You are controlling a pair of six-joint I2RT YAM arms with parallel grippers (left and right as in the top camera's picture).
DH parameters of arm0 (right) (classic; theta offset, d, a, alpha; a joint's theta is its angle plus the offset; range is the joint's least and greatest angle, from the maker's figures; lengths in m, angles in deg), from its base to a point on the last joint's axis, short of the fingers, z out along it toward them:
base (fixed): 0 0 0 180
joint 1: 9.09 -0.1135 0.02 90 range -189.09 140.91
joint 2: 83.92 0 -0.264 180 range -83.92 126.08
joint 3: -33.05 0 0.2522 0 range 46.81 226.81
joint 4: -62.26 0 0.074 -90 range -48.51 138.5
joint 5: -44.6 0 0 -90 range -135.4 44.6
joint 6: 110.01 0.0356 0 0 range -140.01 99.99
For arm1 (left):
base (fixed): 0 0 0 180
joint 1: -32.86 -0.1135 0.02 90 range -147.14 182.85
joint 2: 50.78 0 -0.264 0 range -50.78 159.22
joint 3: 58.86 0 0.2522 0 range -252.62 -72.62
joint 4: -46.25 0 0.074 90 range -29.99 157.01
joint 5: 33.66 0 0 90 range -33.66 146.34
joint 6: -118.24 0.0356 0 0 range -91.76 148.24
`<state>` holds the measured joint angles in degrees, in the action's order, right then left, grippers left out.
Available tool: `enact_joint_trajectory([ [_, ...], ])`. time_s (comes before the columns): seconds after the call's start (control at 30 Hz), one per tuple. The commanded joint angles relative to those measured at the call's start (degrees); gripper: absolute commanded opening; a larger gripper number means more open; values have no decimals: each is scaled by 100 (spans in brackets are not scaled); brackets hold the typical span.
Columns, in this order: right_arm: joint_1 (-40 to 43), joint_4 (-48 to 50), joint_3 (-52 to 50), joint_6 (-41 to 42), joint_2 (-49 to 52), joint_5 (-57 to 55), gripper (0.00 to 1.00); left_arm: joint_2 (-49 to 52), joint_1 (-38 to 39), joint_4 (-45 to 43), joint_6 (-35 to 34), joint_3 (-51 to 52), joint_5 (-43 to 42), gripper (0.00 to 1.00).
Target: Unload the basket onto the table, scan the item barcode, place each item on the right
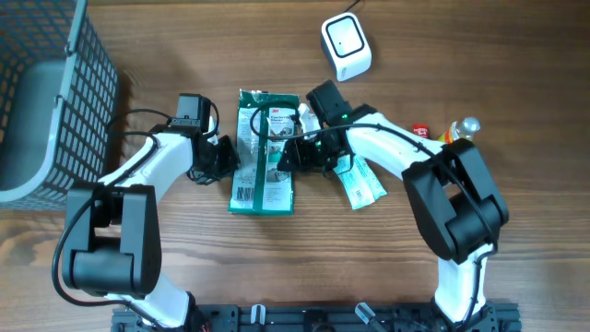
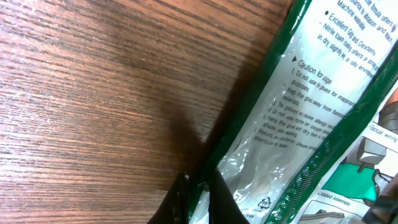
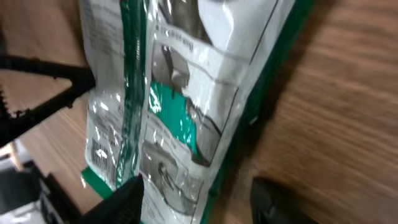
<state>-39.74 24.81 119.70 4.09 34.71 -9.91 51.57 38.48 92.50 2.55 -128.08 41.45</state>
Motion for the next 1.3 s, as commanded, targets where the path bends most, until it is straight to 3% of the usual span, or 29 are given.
enact_joint_trajectory([
  [0.0, -122, 1025, -719, 944, 109, 468, 51, 203, 17, -24, -55, 50, 24, 4],
  [0.37, -514, 2874, -1141, 1781, 109, 367, 49, 203, 17, -22, -52, 50, 87, 4],
  [0.63, -511, 2870, -1141, 1786, 109, 72, 22, 203, 15, -63, -50, 50, 157, 4],
  [0.77, -511, 2787, -1141, 1255, 109, -7, 5, 203, -2, -223, -50, 50, 254, 4],
  [0.97, -507, 2684, -1139, 1117, 107, 61, 4, 66, -337, -439, -48, -219, 232, 4],
  [1.1, -452, 2514, -1051, 507, -87, 59, 4, -223, -664, -503, -7, -339, 240, 4],
  [1.17, -378, 1921, -817, -282, -538, 44, 4, -271, -892, -601, -4, -339, 258, 9],
  [1.27, -339, 839, -323, -1303, -1139, -535, 4, -264, -1134, -595, -7, -339, 258, 29],
])
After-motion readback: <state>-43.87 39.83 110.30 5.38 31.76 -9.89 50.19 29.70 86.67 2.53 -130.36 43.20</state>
